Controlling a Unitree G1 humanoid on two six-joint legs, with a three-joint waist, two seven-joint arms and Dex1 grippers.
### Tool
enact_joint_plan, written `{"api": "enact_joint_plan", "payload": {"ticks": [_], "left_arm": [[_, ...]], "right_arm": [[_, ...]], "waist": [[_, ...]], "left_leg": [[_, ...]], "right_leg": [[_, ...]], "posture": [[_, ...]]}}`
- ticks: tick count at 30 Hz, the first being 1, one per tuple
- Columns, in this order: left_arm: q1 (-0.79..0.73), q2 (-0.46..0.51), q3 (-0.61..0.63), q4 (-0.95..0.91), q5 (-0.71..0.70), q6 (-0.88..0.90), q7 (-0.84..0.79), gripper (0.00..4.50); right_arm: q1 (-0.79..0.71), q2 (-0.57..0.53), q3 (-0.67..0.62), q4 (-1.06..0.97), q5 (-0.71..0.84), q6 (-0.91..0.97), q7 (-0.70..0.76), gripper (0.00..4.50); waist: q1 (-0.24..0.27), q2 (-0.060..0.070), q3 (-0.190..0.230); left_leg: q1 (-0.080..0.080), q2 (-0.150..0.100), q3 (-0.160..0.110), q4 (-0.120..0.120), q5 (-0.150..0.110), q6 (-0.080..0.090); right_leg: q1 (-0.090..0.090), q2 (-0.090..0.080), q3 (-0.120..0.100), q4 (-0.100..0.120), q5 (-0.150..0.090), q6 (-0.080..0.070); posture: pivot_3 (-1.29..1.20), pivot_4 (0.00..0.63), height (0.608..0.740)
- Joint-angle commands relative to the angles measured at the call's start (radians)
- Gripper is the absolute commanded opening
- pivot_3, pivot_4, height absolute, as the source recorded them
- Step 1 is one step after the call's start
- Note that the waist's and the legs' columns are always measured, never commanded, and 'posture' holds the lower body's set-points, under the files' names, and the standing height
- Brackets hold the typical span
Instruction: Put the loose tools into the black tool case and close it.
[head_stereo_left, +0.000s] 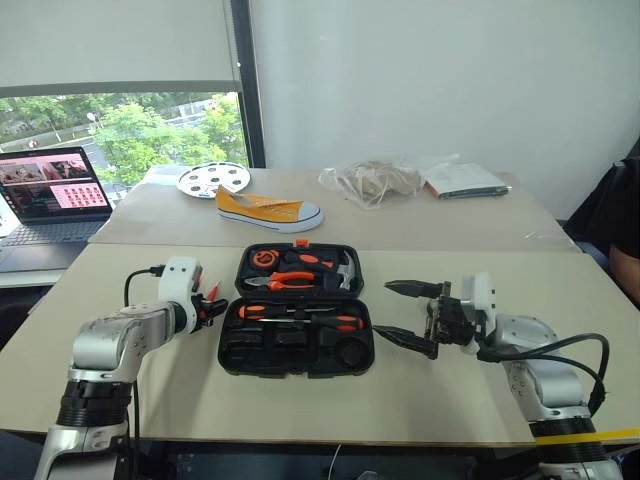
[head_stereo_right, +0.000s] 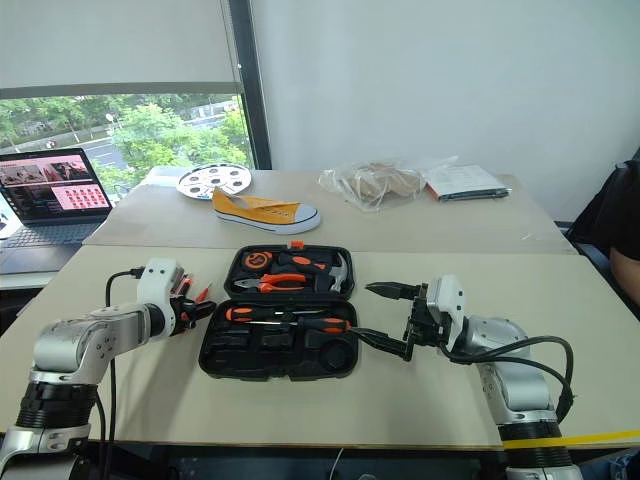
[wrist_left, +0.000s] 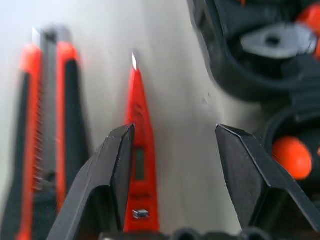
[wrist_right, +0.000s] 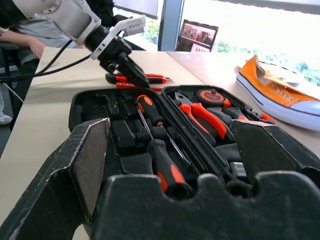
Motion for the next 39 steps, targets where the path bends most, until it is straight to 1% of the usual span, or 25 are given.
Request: {"api": "enact_joint_plan", "payload": {"ticks": [1, 3, 5, 6, 7, 9, 15, 17, 18, 19, 22, 24, 26, 27, 28, 30, 31, 33, 35, 37, 39], "left_arm": [[-0.002, -0.006, -0.005, 0.013, 0.031, 0.022, 0.003, 2.73], [0.004, -0.014, -0.007, 0.01, 0.044, 0.03, 0.008, 2.73], [0.012, -0.02, -0.005, 0.001, 0.055, 0.027, 0.011, 2.21], [0.014, -0.022, -0.001, -0.002, 0.058, 0.02, 0.009, 2.04], [0.015, -0.026, 0.008, -0.004, 0.06, 0.009, 0.004, 1.61], [0.015, -0.022, 0.01, -0.004, 0.068, -0.011, -0.01, 1.61], [0.045, -0.002, 0.004, -0.004, 0.08, 0.009, -0.037, 1.61], [0.053, -0.006, 0.018, -0.001, 0.075, 0.01, -0.048, 1.12], [0.056, -0.009, 0.04, 0.004, 0.071, -0.021, -0.058, 0.9], [0.057, -0.009, 0.064, 0.009, 0.065, -0.04, -0.067, 0.51], [0.079, 0.025, 0.135, 0.01, 0.018, -0.215, -0.228, 0.44], [0.109, 0.081, 0.158, 0.003, -0.004, -0.394, -0.429, 0.44], [0.139, 0.154, 0.129, 0.005, -0.002, -0.596, -0.676, 0.44], [0.145, 0.179, 0.112, 0.006, -0.003, -0.668, -0.772, 0.44], [0.138, 0.206, 0.084, 0.001, -0.022, -0.687, -0.87, 0.44], [0.118, 0.235, 0.036, -0.007, -0.046, -0.717, -1.005, 0.44], [0.097, 0.251, -0.009, -0.014, -0.039, -0.724, -1.062, 0.44], [0.062, 0.264, -0.083, -0.007, 0.011, -0.802, -1.147, 0.44], [0.022, 0.276, -0.19, 0.051, 0.127, -0.912, -1.209, 0.44], [-0.034, 0.25, -0.273, 0.137, 0.222, -0.996, -1.217, 0.44], [-0.098, 0.208, -0.33, 0.23, 0.306, -1.049, -1.179, 0.44]], "right_arm": [[0.004, -0.01, -0.021, -0.048, 0.038, 0.009, -0.01, 4.5], [0.008, -0.011, -0.023, -0.053, 0.042, 0.013, -0.016, 4.5], [0.012, -0.014, -0.024, -0.058, 0.044, 0.016, -0.019, 4.5], [0.014, -0.015, -0.025, -0.06, 0.045, 0.018, -0.021, 4.5], [0.017, -0.016, -0.025, -0.062, 0.046, 0.019, -0.022, 4.5], [0.02, -0.019, -0.025, -0.063, 0.047, 0.02, -0.026, 4.5], [0.019, -0.026, -0.022, -0.058, 0.048, 0.022, -0.025, 4.5], [0.016, -0.028, -0.021, -0.056, 0.05, 0.024, -0.026, 4.5], [0.015, -0.029, -0.021, -0.055, 0.051, 0.025, -0.027, 4.5], [0.015, -0.032, -0.023, -0.055, 0.052, 0.026, -0.027, 4.5], [0.025, -0.042, -0.031, -0.06, 0.055, 0.027, -0.027, 4.5], [0.04, -0.055, -0.043, -0.068, 0.063, 0.03, -0.025, 4.5], [0.057, -0.072, -0.055, -0.075, 0.07, 0.035, -0.023, 4.5], [0.066, -0.08, -0.061, -0.078, 0.073, 0.038, -0.022, 4.5], [0.077, -0.088, -0.067, -0.081, 0.075, 0.04, -0.02, 4.5], [0.094, -0.101, -0.074, -0.086, 0.077, 0.042, -0.017, 4.5], [0.105, -0.107, -0.076, -0.089, 0.078, 0.041, -0.015, 4.5], [0.119, -0.117, -0.077, -0.095, 0.079, 0.041, -0.011, 4.5], [0.128, -0.118, -0.076, -0.106, 0.081, 0.043, -0.015, 4.5], [0.138, -0.117, -0.073, -0.123, 0.084, 0.049, -0.022, 4.5], [0.15, -0.115, -0.069, -0.145, 0.088, 0.058, -0.032, 4.5]], "waist": [[-0.001, 0.0, 0.0], [0.0, 0.0, 0.0], [0.0, 0.0, 0.0], [0.0, 0.0, 0.0], [0.001, 0.0, 0.0], [0.003, 0.0, 0.0], [0.003, 0.0, 0.0], [0.002, 0.0, 0.0], [0.001, 0.0, 0.0], [0.001, 0.0, 0.0], [-0.001, 0.0, 0.0], [-0.002, -0.003, 0.002], [-0.002, -0.004, 0.002], [-0.002, -0.004, 0.002], [-0.002, -0.003, 0.002], [0.004, -0.002, 0.003], [0.01, -0.002, 0.003], [0.015, -0.002, 0.003], [0.018, -0.002, 0.003], [0.019, -0.002, 0.003], [0.019, -0.002, 0.003]], "left_leg": [[0.0, 0.0, 0.0, 0.0, 0.0, 0.0], [0.0, 0.0, 0.0, 0.0, 0.0, 0.0], [0.0, 0.0, 0.0, 0.0, 0.0, 0.0], [0.0, 0.0, 0.0, 0.0, 0.0, 0.0], [0.0, 0.0, 0.0, 0.0, 0.0, 0.0], [0.0, 0.0, -0.001, 0.0, 0.0, 0.0], [0.0, 0.0, -0.001, 0.0, 0.0, 0.0], [0.0, 0.0, -0.001, 0.0, 0.0, 0.0], [0.0, 0.0, -0.001, 0.0, 0.0, 0.0], [0.0, 0.0, -0.001, 0.0, 0.0, 0.0], [0.0, 0.001, -0.001, 0.0, 0.0, 0.0], [0.0, 0.001, -0.001, 0.001, 0.0, 0.0], [-0.001, 0.002, -0.001, 0.001, 0.0, 0.0], [-0.001, 0.002, -0.001, 0.0, 0.0, 0.0], [-0.001, 0.001, 0.0, 0.0, 0.0, 0.0], [-0.001, 0.001, 0.001, 0.0, 0.0, 0.0], [-0.001, 0.0, 0.001, 0.0, 0.0, 0.0], [-0.001, -0.001, 0.002, 0.001, -0.001, 0.002], [-0.001, -0.001, 0.003, 0.001, -0.001, 0.002], [-0.001, -0.001, 0.003, 0.001, -0.001, 0.002], [-0.001, -0.001, 0.002, 0.001, -0.001, 0.003]], "right_leg": [[0.0, 0.0, 0.0, 0.0, 0.0, 0.0], [0.0, 0.0, 0.0, 0.0, 0.0, 0.0], [0.0, 0.0, 0.0, 0.0, 0.0, 0.0], [0.0, 0.0, 0.0, 0.0, 0.0, 0.0], [0.0, 0.0, 0.0, 0.0, 0.0, 0.0], [0.0, -0.001, 0.0, 0.0, 0.0, 0.0], [0.0, -0.001, 0.0, 0.0, 0.0, 0.0], [0.0, -0.001, 0.0, 0.0, 0.0, 0.0], [0.0, -0.001, 0.0, 0.0, 0.0, 0.0], [0.0, -0.001, 0.0, 0.0, 0.0, 0.0], [0.0, -0.001, 0.0, 0.0, 0.0, 0.0], [0.0, -0.001, -0.001, 0.0, 0.0, 0.0], [-0.001, -0.001, -0.002, 0.0, 0.0, 0.0], [-0.001, -0.002, -0.002, -0.001, 0.0, 0.0], [-0.001, -0.001, -0.002, -0.001, 0.0, 0.0], [-0.001, -0.001, -0.004, -0.001, -0.001, 0.0], [-0.001, -0.001, -0.004, -0.001, -0.001, 0.001], [0.0, -0.001, -0.004, -0.001, -0.001, 0.001], [0.0, 0.0, -0.003, -0.001, -0.001, 0.002], [0.0, 0.001, -0.002, -0.001, -0.001, 0.002], [0.0, 0.002, -0.001, -0.001, -0.002, 0.002]], "posture": [[0.0, 0.15, 0.74], [0.0, 0.15, 0.74], [0.0, 0.15, 0.74], [0.0, 0.15, 0.74], [0.0, 0.15, 0.74], [0.0, 0.15, 0.74], [0.0, 0.15, 0.74], [0.0, 0.15, 0.74], [0.0, 0.15, 0.74], [0.0, 0.15, 0.74], [0.0, 0.15, 0.74], [0.0, 0.15, 0.74], [0.0, 0.15, 0.74], [0.0, 0.15, 0.74], [0.0, 0.15, 0.74], [0.0, 0.15, 0.74], [0.0, 0.15, 0.74], [0.0, 0.15, 0.74], [0.0, 0.15, 0.74], [0.0, 0.15, 0.74], [0.0, 0.15, 0.74]]}}
